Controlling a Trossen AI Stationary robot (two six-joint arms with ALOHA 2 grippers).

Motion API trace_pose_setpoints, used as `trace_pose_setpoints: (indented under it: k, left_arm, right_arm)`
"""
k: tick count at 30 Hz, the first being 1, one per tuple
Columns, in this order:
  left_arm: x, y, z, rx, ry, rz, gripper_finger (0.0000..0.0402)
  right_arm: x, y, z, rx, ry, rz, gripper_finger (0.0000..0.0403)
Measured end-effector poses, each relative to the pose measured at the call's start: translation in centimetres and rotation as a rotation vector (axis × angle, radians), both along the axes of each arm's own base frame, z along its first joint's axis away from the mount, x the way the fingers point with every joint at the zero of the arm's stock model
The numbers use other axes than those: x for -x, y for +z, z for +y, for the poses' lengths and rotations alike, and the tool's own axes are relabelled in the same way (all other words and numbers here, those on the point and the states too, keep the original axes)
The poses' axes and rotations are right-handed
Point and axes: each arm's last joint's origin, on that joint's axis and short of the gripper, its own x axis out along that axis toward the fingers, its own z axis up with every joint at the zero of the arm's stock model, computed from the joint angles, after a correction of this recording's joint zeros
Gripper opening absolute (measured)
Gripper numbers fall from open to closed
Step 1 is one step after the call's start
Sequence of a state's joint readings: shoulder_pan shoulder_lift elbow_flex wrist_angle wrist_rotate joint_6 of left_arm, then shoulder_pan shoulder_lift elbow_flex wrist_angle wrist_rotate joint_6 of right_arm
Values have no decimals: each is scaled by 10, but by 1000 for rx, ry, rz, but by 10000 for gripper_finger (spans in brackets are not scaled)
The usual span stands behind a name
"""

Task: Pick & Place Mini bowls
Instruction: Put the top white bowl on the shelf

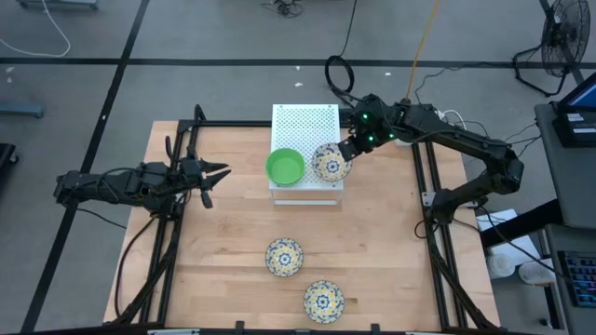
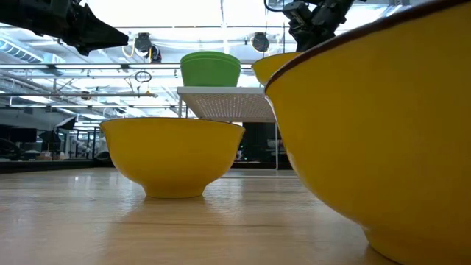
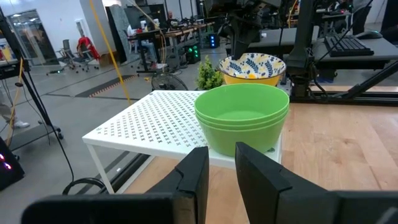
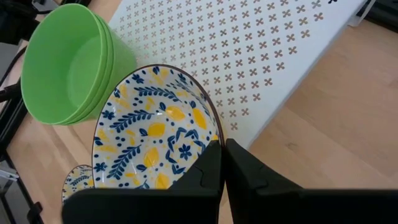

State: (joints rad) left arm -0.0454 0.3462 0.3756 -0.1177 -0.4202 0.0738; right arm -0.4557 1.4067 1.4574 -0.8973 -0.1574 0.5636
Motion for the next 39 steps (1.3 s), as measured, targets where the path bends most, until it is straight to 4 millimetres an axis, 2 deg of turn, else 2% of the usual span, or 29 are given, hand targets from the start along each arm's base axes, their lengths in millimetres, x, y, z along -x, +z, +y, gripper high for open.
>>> trace_pose_setpoints:
  k: [12, 34, 39]
  left_arm:
    - [0, 0, 0, 0, 0, 0, 85]
    - [0, -1, 0, 3, 0, 11, 85]
    - [0, -1, 0, 3, 0, 11, 85]
  right_arm:
    - [-5, -21, 3, -16, 6, -3, 0]
    - [-6, -19, 3, -8, 0, -26, 4]
    - [-6, -19, 3, 0, 4, -26, 25]
